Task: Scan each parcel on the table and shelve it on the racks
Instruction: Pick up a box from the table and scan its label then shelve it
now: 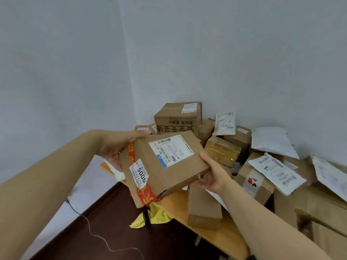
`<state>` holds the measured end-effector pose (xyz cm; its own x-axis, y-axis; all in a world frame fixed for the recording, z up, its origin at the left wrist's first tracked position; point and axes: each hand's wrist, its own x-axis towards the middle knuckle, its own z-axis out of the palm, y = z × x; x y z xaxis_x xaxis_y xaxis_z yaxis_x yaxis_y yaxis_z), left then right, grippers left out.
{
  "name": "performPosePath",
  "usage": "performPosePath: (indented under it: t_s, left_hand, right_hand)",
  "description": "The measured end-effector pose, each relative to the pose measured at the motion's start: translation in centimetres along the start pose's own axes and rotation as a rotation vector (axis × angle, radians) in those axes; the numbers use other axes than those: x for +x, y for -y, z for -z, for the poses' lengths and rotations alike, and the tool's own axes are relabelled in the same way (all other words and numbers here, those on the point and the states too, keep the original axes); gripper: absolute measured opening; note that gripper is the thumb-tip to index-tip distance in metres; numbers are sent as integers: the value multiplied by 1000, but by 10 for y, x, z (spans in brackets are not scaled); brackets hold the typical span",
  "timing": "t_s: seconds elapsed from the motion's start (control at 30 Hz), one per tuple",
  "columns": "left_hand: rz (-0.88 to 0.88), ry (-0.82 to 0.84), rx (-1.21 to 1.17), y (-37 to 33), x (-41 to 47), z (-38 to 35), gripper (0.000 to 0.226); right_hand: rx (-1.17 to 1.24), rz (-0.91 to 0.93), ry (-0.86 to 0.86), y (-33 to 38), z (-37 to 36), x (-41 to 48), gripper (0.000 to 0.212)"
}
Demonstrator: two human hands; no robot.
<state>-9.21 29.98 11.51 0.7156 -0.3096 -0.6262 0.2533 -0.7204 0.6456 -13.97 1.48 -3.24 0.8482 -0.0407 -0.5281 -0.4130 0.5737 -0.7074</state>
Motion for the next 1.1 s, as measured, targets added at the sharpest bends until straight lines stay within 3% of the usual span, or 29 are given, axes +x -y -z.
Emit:
performPosePath:
  t_s: [0.13, 0.3, 0.37, 0.47, 0.6, 0.73, 0.83, 0.93, 1.1]
  left_hand:
    - [39, 167, -1, 22, 29, -30, 101]
    - [53, 158, -407, 39, 64, -59, 119]
    - [35, 146, -493, 43, 73, -68, 116]
    - [9, 155, -617, 46, 83, -86, 96]
    - [-8, 179, -730, 38, 96, -117, 56]
    - [42, 179, -794, 26, 106, -148, 59]
    - [72, 165, -840, 19, 110, -165, 67]
    - [92, 149, -880, 18, 117, -172, 68]
    - [107, 141, -917, 18, 123, -172, 77]
  right_hand:
    - [-42, 30, -111, -9, 18, -6, 63]
    - [94, 134, -123, -8, 50, -12, 49]
    - [81, 260, -271, -3, 68, -18, 33]
    - [66, 463, -528, 6, 100, -36, 15]
    - [15, 527, -781, -4, 139, -61, 33]
    - [-162, 463, -945, -44, 167, -71, 37]
    - [-445, 363, -916, -83, 181, -62, 30]
    - [-715, 123, -899, -112, 192, -43, 23]
    - [-802, -109, -918, -132, 204, -14, 37]
